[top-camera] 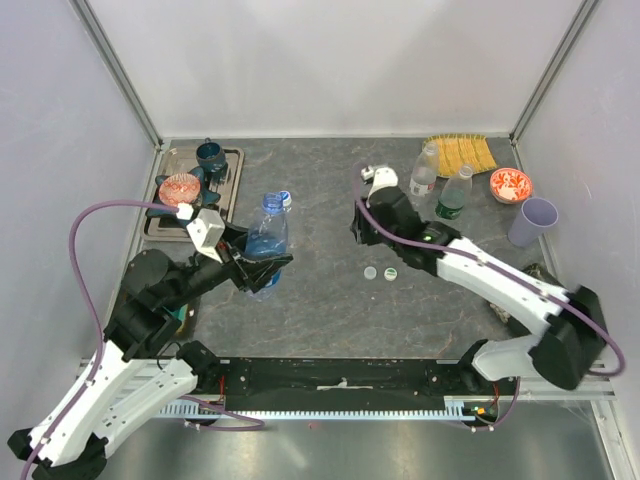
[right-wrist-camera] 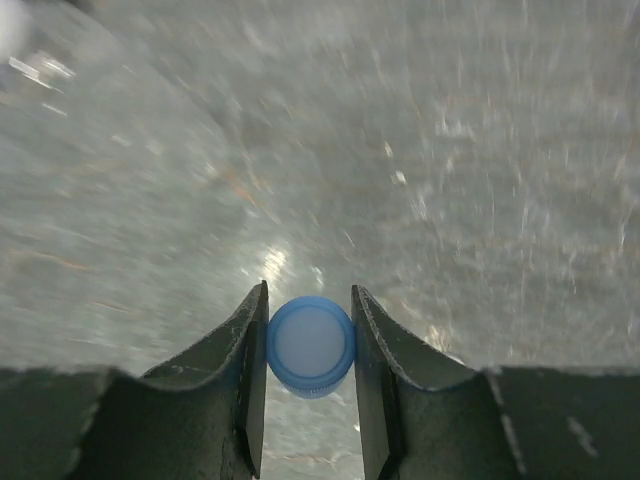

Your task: Unscrew the bottle caps

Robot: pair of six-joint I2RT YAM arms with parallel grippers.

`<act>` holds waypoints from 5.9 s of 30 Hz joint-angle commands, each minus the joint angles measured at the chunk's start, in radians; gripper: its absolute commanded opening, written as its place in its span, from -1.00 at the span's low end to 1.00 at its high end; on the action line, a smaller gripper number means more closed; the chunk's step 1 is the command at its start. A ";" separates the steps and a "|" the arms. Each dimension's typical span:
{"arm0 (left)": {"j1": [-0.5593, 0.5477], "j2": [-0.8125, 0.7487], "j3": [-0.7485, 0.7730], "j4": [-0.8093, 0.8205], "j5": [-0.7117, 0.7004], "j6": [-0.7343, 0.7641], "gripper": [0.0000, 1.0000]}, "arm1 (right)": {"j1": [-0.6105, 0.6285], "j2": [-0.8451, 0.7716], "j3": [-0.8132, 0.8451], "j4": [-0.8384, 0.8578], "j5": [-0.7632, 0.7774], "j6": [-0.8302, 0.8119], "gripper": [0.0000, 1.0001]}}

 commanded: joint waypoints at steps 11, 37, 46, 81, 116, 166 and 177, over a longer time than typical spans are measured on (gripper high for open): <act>0.003 -0.073 -0.029 -0.088 -0.140 0.072 -0.19 | -0.020 0.383 -0.012 0.135 0.029 0.046 -1.00; 0.003 -0.053 -0.039 -0.085 -0.120 0.060 -0.14 | -0.025 0.523 -0.077 0.132 -0.005 0.079 0.10; 0.003 -0.039 -0.048 -0.066 -0.112 0.046 -0.12 | -0.023 0.369 -0.034 0.083 0.024 0.102 0.37; -0.017 0.366 0.116 0.058 0.193 0.048 -0.06 | -0.029 -0.127 0.213 0.146 -0.643 0.154 0.74; -0.030 0.120 0.184 -0.287 -0.570 0.020 0.99 | -0.029 -0.002 0.409 -0.030 0.190 0.015 -1.00; -0.030 0.022 -0.016 -0.229 -0.496 0.020 0.99 | -0.233 0.720 0.626 0.185 0.449 -0.051 0.20; -0.030 0.045 -0.005 -0.224 -0.485 0.020 0.99 | -0.242 0.710 0.635 0.165 0.443 -0.053 0.32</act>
